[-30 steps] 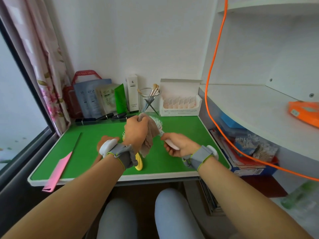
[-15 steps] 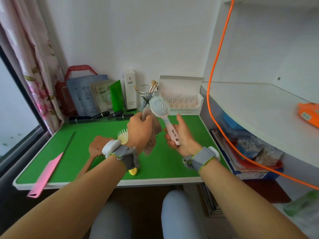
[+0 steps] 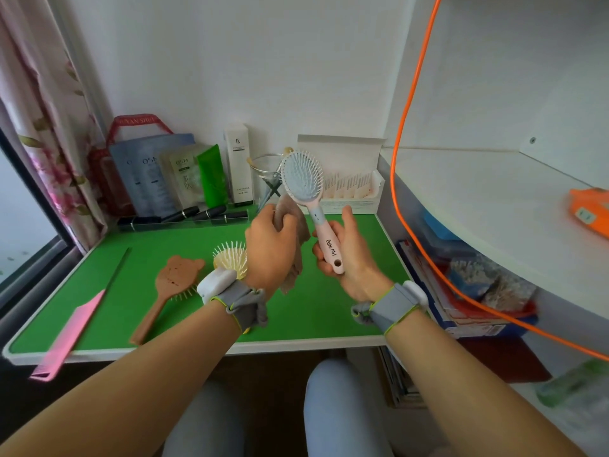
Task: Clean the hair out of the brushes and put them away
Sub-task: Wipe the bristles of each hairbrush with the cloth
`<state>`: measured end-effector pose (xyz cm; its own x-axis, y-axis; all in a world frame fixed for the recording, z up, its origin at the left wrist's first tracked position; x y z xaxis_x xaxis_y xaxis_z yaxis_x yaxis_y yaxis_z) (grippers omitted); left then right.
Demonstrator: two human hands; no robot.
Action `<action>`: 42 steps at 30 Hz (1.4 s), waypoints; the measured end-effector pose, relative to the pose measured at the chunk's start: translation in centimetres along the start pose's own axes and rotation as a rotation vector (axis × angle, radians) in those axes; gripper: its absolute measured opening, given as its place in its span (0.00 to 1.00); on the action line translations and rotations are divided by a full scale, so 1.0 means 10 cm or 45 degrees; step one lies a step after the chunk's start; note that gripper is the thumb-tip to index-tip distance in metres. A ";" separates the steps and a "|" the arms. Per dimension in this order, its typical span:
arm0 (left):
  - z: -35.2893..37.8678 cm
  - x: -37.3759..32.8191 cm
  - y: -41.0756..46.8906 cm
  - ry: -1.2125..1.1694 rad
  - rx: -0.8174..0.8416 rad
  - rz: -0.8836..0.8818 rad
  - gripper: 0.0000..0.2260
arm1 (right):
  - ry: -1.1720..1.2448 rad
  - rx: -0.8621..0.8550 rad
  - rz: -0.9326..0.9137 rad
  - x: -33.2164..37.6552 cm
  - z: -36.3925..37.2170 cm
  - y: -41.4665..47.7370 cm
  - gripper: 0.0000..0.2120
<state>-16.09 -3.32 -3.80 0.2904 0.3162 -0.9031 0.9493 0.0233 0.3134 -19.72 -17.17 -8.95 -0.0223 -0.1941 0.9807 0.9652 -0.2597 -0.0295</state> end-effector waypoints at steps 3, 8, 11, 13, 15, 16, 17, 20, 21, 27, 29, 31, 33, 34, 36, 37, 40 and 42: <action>-0.01 -0.08 -0.08 -0.021 0.000 0.096 0.03 | -0.005 -0.031 -0.024 0.02 0.02 0.01 0.29; 0.05 -0.26 -0.38 0.083 0.133 0.472 0.04 | 0.012 -0.088 0.007 0.02 0.04 0.03 0.29; 0.20 -0.30 -0.68 0.300 0.280 0.795 0.11 | 0.056 -0.119 0.021 0.03 0.05 0.02 0.28; 0.22 -0.25 -0.69 0.348 0.285 0.814 0.10 | 0.043 -0.119 0.024 0.02 0.07 0.03 0.27; 0.20 -0.24 -0.59 0.333 0.248 0.754 0.09 | 0.011 -0.090 0.026 -0.01 0.11 0.02 0.28; 0.19 -0.25 -0.52 0.313 0.226 0.712 0.09 | -0.014 -0.066 0.020 -0.03 0.12 0.01 0.28; 0.17 -0.26 -0.45 0.286 0.194 0.671 0.09 | -0.048 -0.043 0.012 -0.04 0.14 0.01 0.29; 0.11 -0.30 -0.25 0.232 0.075 0.573 0.08 | -0.129 -0.023 -0.014 -0.05 0.19 -0.02 0.30; 0.09 -0.31 -0.19 0.229 0.041 0.552 0.08 | -0.142 -0.027 -0.024 -0.04 0.21 -0.03 0.30; 0.00 -0.25 -0.06 0.186 -0.067 0.465 0.08 | -0.145 -0.048 -0.065 -0.03 0.22 -0.04 0.29; 0.03 -0.22 -0.18 0.204 -0.015 0.528 0.10 | -0.141 -0.049 -0.066 -0.03 0.22 -0.03 0.30; 0.10 -0.22 -0.37 0.287 0.101 0.654 0.15 | -0.134 -0.044 -0.051 -0.05 0.22 -0.04 0.33; 0.13 -0.19 -0.44 0.352 0.179 0.706 0.19 | -0.135 -0.038 -0.040 -0.07 0.23 -0.06 0.34; 0.12 -0.18 -0.39 0.354 0.175 0.689 0.20 | -0.146 -0.045 -0.047 -0.09 0.23 -0.07 0.33; 0.06 -0.17 -0.23 0.342 0.108 0.615 0.18 | -0.172 -0.061 -0.071 -0.09 0.23 -0.08 0.29; 0.04 -0.17 -0.15 0.349 0.077 0.578 0.15 | -0.181 -0.064 -0.080 -0.09 0.24 -0.07 0.29; 0.05 -0.17 -0.07 0.411 0.059 0.576 0.10 | -0.209 -0.073 -0.087 -0.09 0.26 -0.06 0.28; 0.06 -0.17 -0.19 0.402 0.101 0.634 0.13 | -0.216 -0.073 -0.092 -0.10 0.27 -0.05 0.29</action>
<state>-18.36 -4.50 -3.06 0.6647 0.5378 -0.5187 0.7178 -0.2668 0.6431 -19.50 -14.33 -9.36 -0.0417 -0.0117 0.9991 0.9461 -0.3218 0.0357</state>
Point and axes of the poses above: each hand's wrist, its own y-axis towards the middle knuckle, its own z-axis out of the palm, x = y × z, the point moved 8 cm from there along y, towards the middle knuckle, and after that the axes turned 5 degrees about -z, right-handed, at the moved point
